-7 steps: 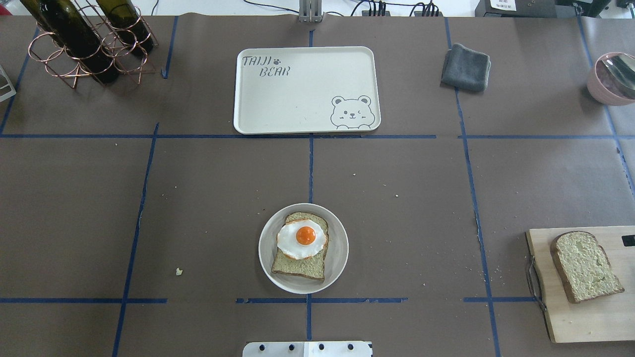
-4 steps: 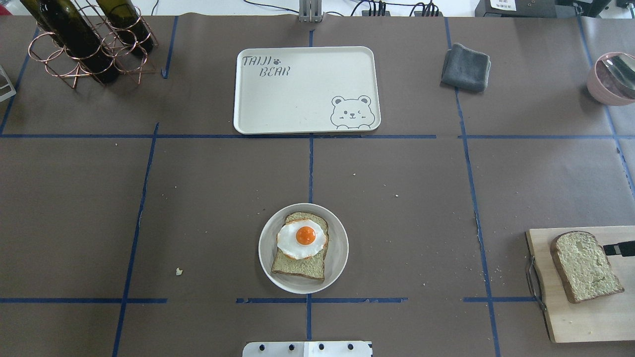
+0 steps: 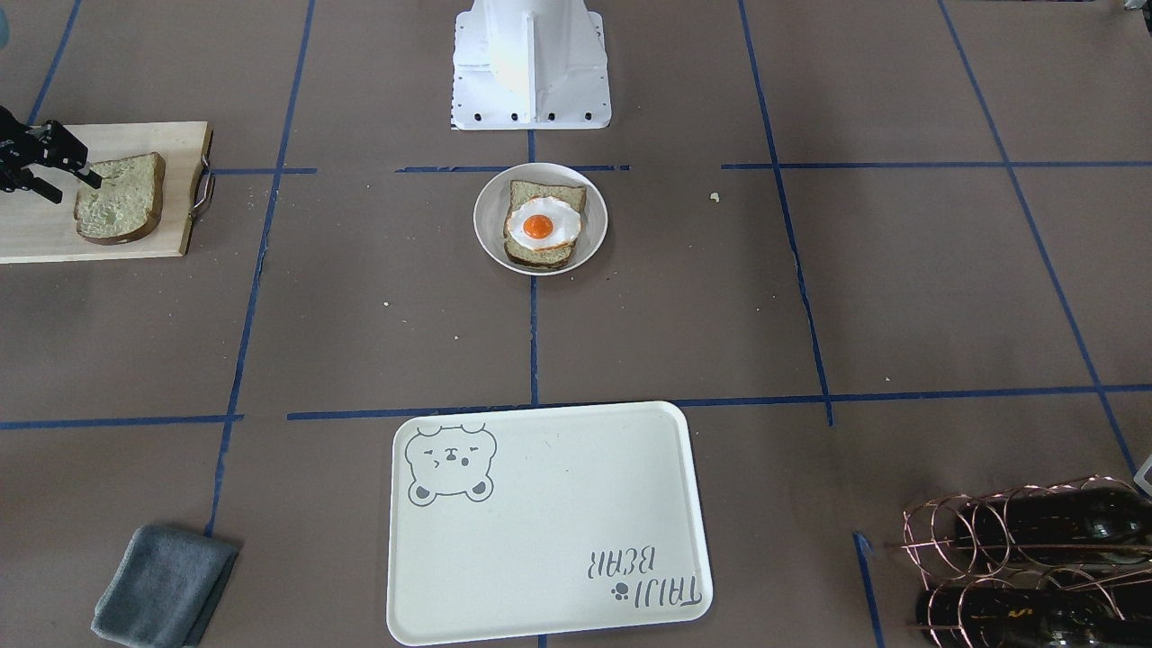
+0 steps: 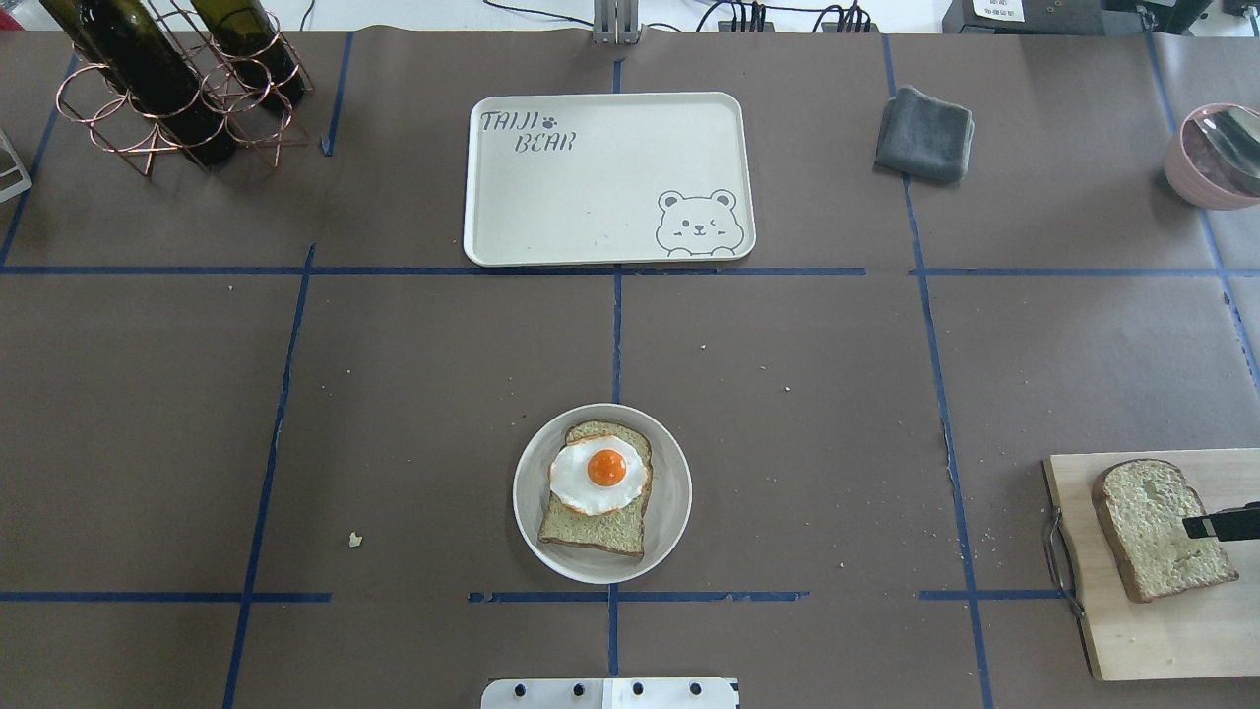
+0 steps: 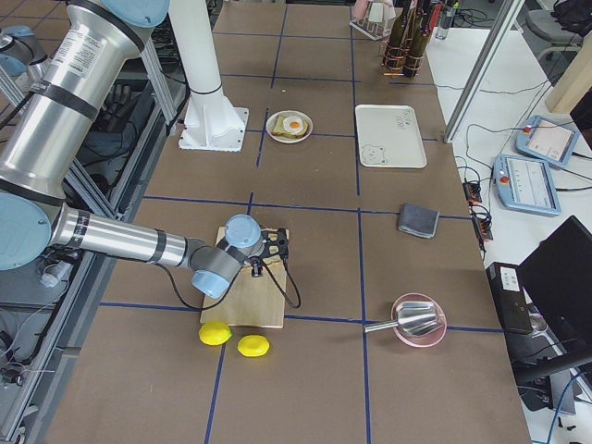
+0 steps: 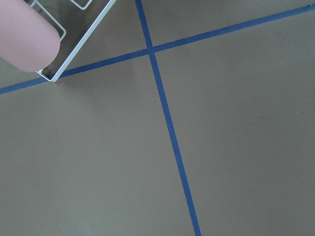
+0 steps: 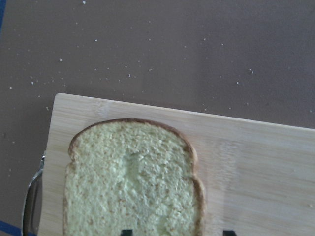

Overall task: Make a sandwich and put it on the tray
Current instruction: 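Close the right gripper on the edge of the bread slice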

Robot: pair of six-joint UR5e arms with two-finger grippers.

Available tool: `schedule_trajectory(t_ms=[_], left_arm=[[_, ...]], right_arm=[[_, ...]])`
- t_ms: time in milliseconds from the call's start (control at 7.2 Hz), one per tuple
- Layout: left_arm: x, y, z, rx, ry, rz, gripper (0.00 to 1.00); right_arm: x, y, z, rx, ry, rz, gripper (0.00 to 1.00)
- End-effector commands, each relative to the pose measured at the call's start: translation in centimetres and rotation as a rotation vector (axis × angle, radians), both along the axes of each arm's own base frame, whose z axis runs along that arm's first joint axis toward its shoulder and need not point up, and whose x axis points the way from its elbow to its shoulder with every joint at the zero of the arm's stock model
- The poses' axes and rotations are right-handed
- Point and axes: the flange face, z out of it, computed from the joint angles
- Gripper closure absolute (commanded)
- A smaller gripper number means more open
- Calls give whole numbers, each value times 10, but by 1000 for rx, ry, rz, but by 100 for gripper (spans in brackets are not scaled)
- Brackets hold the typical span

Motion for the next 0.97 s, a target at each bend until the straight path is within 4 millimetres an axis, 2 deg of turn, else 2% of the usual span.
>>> schedule_trajectory(t_ms=[0,417,556,694,833], left_arm=[[0,0,1,-1,0,0,0],[0,0,1,-1,0,0,0],[0,0,1,-1,0,0,0],[0,0,0,0,0,0,0],[0,0,0,0,0,0,0]], right_arm=[[-7,4,4,-3,15,-9,37],[-6,8,6,-9,20,-15,46],[-5,9,7,-11,22,-17,69],[-7,10,7,-9,22,-23,100],[-7,10,8,-4,23,-26,100]])
